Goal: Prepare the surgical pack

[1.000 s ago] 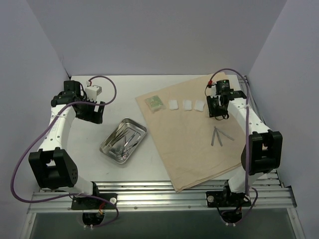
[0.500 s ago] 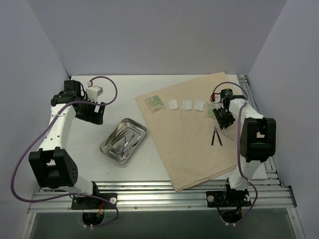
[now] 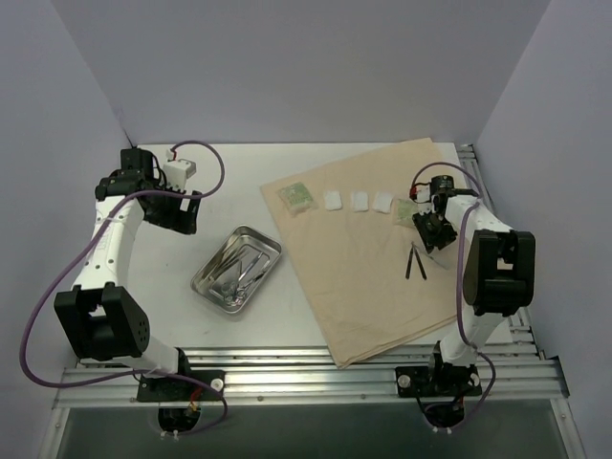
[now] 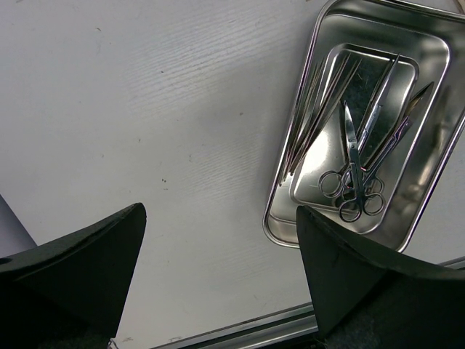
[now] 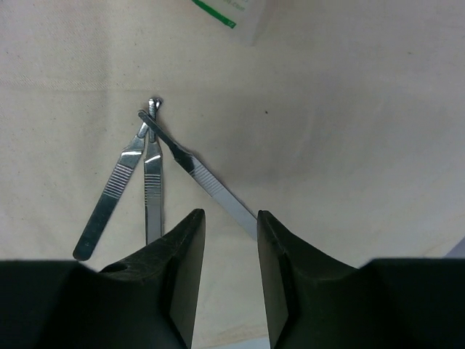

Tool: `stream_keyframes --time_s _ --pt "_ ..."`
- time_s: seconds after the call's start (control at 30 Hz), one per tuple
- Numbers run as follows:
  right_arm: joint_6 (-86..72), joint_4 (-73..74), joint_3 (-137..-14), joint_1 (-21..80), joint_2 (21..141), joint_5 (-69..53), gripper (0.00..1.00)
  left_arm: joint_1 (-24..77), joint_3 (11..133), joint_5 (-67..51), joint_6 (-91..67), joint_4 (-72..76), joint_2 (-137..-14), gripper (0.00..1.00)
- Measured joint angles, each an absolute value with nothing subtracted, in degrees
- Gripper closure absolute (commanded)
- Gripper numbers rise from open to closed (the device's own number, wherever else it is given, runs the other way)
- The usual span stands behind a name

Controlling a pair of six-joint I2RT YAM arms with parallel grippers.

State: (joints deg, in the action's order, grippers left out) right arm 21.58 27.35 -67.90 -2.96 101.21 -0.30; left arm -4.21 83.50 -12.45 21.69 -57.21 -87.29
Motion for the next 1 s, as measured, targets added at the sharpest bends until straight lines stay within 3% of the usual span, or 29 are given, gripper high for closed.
stream_keyframes --time_s 0.8,0.87,0.93,1.0 --pt "22.83 28.91 -72.23 -3.4 109.91 -2.44 0.72 -4.21 84.25 -10.02 22.96 -58.24 -87.31 0.06" --pt "22.83 29.06 -72.55 -3.4 110.21 -2.68 0.77 -4.21 84.25 -9.8 23.0 -58.24 -87.31 0.06" --pt "22.79 29.71 -73.01 -3.4 110.61 -3.18 0.91 -4.23 84.25 -9.61 23.09 -58.24 -87.31 0.06" --pt "22.65 30.44 -73.54 -3.29 111.04 -3.62 0.99 -4.21 84.25 -9.52 23.14 -58.24 -87.31 0.06"
